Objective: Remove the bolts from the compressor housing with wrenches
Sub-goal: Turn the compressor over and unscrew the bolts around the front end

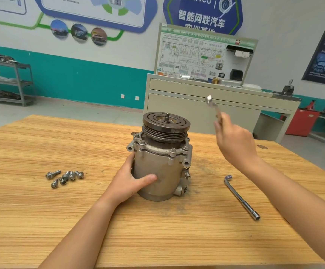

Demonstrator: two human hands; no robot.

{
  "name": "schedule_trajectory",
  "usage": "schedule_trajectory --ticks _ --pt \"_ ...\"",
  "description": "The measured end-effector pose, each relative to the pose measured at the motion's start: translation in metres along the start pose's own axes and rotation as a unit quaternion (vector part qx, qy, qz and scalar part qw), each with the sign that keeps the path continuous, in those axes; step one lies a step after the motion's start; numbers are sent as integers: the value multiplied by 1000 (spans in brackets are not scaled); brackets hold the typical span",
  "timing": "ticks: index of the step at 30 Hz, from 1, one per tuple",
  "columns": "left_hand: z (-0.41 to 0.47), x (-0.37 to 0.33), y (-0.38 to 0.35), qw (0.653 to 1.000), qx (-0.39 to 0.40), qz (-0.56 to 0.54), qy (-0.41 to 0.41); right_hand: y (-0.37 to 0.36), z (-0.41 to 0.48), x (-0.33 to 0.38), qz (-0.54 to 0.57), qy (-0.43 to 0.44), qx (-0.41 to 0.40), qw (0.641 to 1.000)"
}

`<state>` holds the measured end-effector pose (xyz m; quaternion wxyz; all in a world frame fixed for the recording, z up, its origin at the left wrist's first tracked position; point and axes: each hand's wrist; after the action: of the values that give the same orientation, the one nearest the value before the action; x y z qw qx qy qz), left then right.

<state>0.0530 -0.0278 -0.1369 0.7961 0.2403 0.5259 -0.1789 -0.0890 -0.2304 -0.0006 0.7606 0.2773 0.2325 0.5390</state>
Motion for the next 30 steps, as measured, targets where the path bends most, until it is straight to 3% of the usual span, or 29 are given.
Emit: schedule_trajectory --ticks 5,8,17,25,30 --pt "-1 -3 0 1000 -7 15 8 34 -38 9 -164 -25 139 976" --pt "-2 -4 -1 1000 -6 15 8 52 -49 25 -188 -4 197 962" --pt "-2 -3 -3 1000 -7 21 8 67 -42 57 -216 64 253 941" --pt "-2 -1 -3 1000 -6 20 9 70 -39 82 -256 95 339 900" --pt "-2 -4 -3 1000 -3 16 11 80 -31 82 -274 122 344 890"
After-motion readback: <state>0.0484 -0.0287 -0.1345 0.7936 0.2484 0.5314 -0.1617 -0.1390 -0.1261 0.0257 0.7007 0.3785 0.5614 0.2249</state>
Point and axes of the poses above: each hand's wrist, its own z-axis towards the middle knuckle, its own y-axis out of the back of the hand, x = y × z, and after that the axes turned 1 degree about -x, right-handed
